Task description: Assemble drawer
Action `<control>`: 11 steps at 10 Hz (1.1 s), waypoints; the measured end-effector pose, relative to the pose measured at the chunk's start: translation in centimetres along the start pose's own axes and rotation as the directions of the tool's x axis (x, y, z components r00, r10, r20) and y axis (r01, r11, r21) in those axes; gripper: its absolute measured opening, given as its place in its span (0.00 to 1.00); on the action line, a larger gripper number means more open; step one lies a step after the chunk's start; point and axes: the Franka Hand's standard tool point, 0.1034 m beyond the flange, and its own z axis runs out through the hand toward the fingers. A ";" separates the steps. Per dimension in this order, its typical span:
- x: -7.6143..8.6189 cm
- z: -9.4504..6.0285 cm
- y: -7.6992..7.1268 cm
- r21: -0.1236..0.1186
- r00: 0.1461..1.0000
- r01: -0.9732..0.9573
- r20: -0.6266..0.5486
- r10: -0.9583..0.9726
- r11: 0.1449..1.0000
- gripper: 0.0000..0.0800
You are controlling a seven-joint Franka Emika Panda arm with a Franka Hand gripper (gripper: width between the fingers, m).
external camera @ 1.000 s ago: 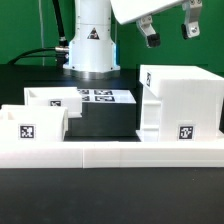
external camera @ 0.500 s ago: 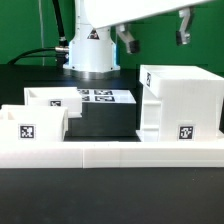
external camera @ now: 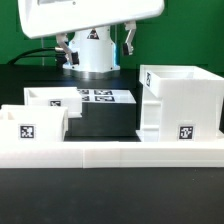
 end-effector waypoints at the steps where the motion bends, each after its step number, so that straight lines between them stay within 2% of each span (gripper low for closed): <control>1: 0.0 0.0 0.1 0.000 1.000 0.000 0.001 0.000 1.000 0.81; 2: -0.2 0.2 0.6 -0.009 1.000 0.011 0.007 -0.011 1.000 0.81; 3: -0.7 0.7 2.1 -0.038 0.999 0.031 0.024 -0.030 0.999 0.81; 4: -0.9 1.0 3.7 -0.084 0.997 0.072 0.031 -0.070 0.994 0.81; 7: -1.5 2.6 7.4 -0.140 0.999 0.025 -0.034 -0.030 0.990 0.81; 8: -1.9 3.2 7.8 -0.139 0.999 0.015 -0.030 -0.019 0.990 0.81; 11: -1.8 3.2 7.7 -0.139 0.999 0.017 -0.030 -0.021 0.990 0.81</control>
Offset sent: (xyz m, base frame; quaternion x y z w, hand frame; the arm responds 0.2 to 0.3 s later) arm -0.0164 -0.0714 -0.0251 -0.1814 -0.0329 -0.1455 0.9720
